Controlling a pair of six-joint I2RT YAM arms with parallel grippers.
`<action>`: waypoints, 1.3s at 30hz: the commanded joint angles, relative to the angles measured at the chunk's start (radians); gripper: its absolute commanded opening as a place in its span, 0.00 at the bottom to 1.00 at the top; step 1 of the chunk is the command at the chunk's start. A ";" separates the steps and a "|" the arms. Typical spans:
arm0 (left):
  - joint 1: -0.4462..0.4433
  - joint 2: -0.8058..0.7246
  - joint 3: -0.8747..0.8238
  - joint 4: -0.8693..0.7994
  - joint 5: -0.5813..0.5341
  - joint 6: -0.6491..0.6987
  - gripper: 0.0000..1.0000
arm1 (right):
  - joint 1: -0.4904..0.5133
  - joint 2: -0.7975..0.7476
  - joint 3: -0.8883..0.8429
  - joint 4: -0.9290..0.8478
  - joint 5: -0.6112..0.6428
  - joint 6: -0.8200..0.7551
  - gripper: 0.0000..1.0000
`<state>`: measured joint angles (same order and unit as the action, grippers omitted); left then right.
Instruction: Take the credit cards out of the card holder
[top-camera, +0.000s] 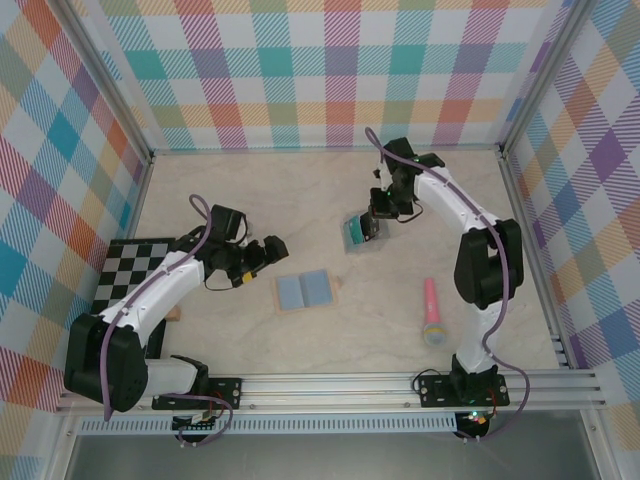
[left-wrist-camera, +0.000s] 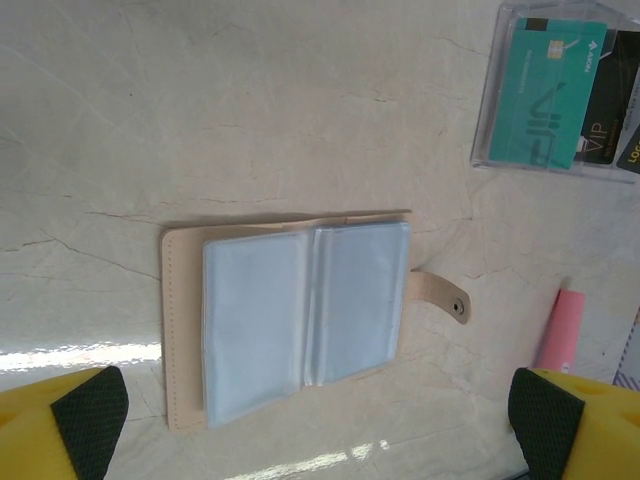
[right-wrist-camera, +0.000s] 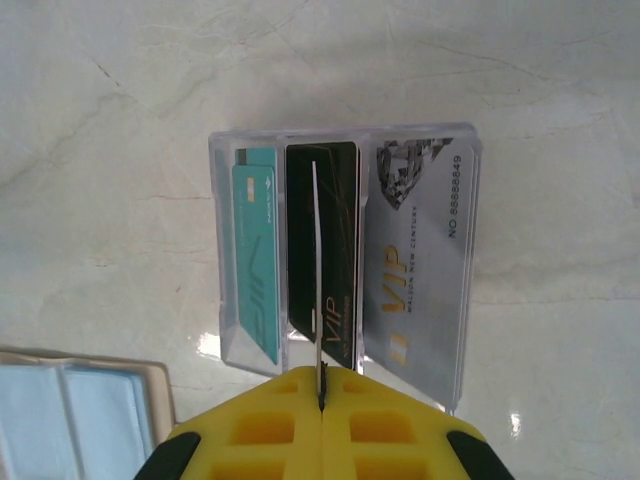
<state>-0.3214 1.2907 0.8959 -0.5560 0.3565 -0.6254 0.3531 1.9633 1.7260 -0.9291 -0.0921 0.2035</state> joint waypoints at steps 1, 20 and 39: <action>0.016 -0.015 0.016 -0.035 -0.008 0.023 1.00 | -0.003 0.033 0.055 -0.046 0.009 -0.046 0.00; 0.018 0.009 0.023 -0.044 0.007 0.026 1.00 | -0.003 0.092 0.070 -0.041 -0.031 -0.034 0.11; 0.017 0.008 0.014 -0.082 -0.031 -0.026 1.00 | 0.002 -0.201 -0.143 0.062 -0.099 0.127 0.36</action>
<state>-0.3214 1.2953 0.8967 -0.6041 0.3447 -0.6323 0.3531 1.8439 1.6371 -0.9020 -0.1371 0.2600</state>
